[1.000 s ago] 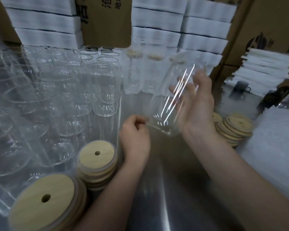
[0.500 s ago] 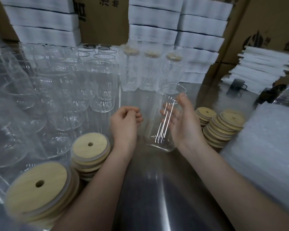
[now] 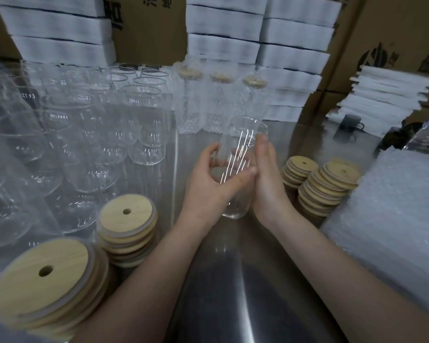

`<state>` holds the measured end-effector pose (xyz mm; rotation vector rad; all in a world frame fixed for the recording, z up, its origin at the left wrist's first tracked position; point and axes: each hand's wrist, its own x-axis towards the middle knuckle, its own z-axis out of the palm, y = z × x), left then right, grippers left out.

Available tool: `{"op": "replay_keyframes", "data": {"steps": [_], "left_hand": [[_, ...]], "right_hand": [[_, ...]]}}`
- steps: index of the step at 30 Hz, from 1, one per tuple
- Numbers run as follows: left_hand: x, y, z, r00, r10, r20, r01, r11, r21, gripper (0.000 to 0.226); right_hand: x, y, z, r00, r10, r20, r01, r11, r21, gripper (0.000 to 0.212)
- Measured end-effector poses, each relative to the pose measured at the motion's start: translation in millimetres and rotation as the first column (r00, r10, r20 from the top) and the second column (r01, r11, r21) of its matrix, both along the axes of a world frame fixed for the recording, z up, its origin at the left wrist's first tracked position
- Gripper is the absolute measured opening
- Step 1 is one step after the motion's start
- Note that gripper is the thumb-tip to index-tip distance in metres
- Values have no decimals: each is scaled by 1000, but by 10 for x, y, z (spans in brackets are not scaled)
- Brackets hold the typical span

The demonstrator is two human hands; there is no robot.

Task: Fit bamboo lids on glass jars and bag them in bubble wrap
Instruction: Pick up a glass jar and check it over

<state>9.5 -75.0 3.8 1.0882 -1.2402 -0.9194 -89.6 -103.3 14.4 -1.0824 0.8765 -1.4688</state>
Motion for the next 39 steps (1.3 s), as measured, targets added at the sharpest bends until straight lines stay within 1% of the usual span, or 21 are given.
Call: {"op": "replay_keyframes", "data": {"steps": [2,4,6,8,11,13,15,17,18,21,24,25,26,28,30,31,34,35,36,38,39], "left_hand": [[-7,-17,-4,995,-2,-99,2,1000,3,83],[-13,-16,10,969,-42,-242,53,998,40,77],[-6,-30,12,922,-86,-378,113,992,50,59],[9,-55,7,879,-111,-463,148,988,43,46],[15,-67,26,830,-108,-548,184,979,86,63],[23,-86,19,829,-137,-543,214,973,81,59],[15,-85,13,867,-169,-468,217,975,51,47],[-7,-73,21,932,-125,-340,137,990,13,38],[-22,-69,24,952,-86,-295,87,996,-9,37],[-73,-45,61,966,-27,-257,18,999,-37,42],[-108,5,94,987,74,-146,-84,994,-63,74],[-103,10,96,986,109,-126,-117,991,-61,77],[-95,7,89,984,137,-117,-144,988,-55,75],[-85,3,79,980,168,-104,-174,984,-48,66],[-86,14,77,981,145,-131,-152,987,-51,61],[-88,21,78,978,108,-177,-120,991,-58,55],[-68,16,83,952,-10,-307,-8,998,-57,32],[-53,11,95,937,-49,-346,44,999,-20,34],[-40,1,109,921,-90,-380,104,994,18,42],[-13,-21,125,890,-160,-427,203,977,57,57],[3,-26,134,868,-189,-459,246,967,68,61]], "right_hand": [[4,-36,-8,999,34,-8,-34,999,8,56],[5,-61,-3,997,75,2,-75,996,52,55],[4,-71,-7,995,97,25,-99,989,108,59],[0,-78,-6,994,94,62,-101,987,123,56],[0,-82,-9,986,148,81,-158,977,140,64],[-17,-79,-20,983,162,86,-172,976,135,63],[-46,-66,-29,979,177,105,-190,973,130,54],[-55,-49,-14,979,178,100,-189,975,117,46],[-45,-45,-2,984,160,82,-169,980,106,44],[29,-13,18,999,28,-47,-27,1000,13,45],[111,15,1,980,-50,-194,35,996,-83,63],[127,23,-1,973,-57,-224,39,996,-83,68],[130,22,-4,967,-66,-246,49,996,-75,70],[111,10,-13,967,-59,-249,48,998,-50,63],[78,2,-8,979,-13,-206,11,1000,-9,48],[61,5,9,984,11,-180,-8,1000,17,43],[12,16,94,990,17,-143,-8,998,67,32],[-12,14,108,990,13,-141,-4,998,62,29],[-42,12,116,992,24,-127,-17,998,54,28],[-87,10,110,995,82,-49,-80,995,52,32],[-97,18,102,993,117,-14,-115,991,68,36]]}}
